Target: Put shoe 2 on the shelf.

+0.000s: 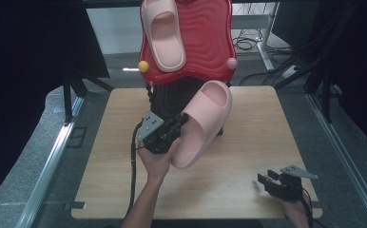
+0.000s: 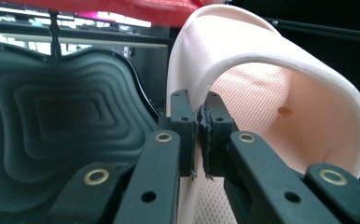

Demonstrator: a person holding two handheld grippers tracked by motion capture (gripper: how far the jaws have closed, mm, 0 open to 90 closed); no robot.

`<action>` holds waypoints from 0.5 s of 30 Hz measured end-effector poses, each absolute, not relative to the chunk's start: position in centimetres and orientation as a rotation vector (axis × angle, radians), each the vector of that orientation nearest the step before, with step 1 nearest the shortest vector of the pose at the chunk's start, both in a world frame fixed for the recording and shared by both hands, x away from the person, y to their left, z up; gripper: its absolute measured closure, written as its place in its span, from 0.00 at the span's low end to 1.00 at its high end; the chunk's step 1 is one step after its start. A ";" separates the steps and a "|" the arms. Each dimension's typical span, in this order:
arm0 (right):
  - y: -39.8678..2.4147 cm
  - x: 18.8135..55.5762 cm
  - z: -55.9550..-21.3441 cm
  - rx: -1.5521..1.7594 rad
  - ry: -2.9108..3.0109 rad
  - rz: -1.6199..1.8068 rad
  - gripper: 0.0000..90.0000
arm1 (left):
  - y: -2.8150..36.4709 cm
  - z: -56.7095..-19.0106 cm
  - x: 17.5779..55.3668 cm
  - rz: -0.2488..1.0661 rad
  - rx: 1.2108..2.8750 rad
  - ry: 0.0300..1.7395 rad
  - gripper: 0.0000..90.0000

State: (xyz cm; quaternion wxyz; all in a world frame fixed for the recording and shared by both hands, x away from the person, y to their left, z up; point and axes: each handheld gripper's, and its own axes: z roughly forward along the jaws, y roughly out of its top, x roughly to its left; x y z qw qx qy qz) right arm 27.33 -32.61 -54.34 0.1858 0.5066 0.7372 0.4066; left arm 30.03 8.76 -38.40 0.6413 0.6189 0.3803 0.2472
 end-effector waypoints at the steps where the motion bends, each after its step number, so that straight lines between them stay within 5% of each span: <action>1: -32.6 27.3 -54.3 1.425 2.077 1.145 0.54 | 8.8 -38.2 30.1 0.567 1.406 0.865 0.95; 15: -32.5 27.4 -54.3 1.420 2.076 1.147 0.54 | 8.7 -33.9 31.9 0.632 1.368 0.830 0.95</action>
